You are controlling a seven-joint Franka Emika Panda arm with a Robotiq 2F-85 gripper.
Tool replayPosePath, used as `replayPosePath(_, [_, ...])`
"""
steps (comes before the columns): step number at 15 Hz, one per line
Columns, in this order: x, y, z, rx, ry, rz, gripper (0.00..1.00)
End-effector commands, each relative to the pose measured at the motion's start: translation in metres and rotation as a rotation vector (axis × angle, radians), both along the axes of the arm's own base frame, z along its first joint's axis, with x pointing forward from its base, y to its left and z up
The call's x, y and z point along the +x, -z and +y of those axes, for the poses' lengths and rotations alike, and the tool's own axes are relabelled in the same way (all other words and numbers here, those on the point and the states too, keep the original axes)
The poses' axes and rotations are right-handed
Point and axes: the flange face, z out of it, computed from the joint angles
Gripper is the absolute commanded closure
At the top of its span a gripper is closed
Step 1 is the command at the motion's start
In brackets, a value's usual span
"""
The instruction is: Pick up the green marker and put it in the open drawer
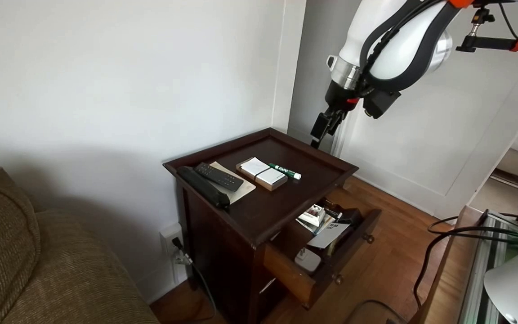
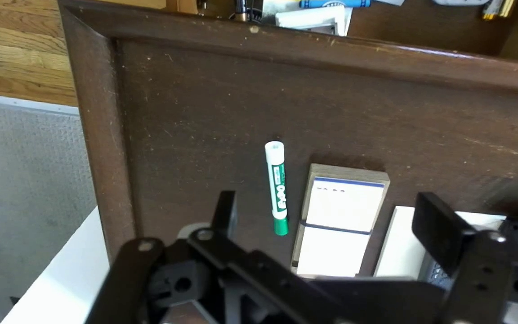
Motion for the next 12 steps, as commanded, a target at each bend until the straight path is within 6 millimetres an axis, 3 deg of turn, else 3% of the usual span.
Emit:
replayPosePath(1, [0.0, -0.002, 0.0, 0.0, -0.001, -0.003, 0.0])
replayPosePath(3, [0.0, -0.003, 0.0, 0.0, -0.001, -0.004, 0.0])
replayPosePath(4, [0.008, 0.007, -0.017, -0.011, 0.032, -0.009, 0.0])
replayPosePath(12, [0.05, 0.085, -0.04, 0.044, 0.099, 0.111, 0.0])
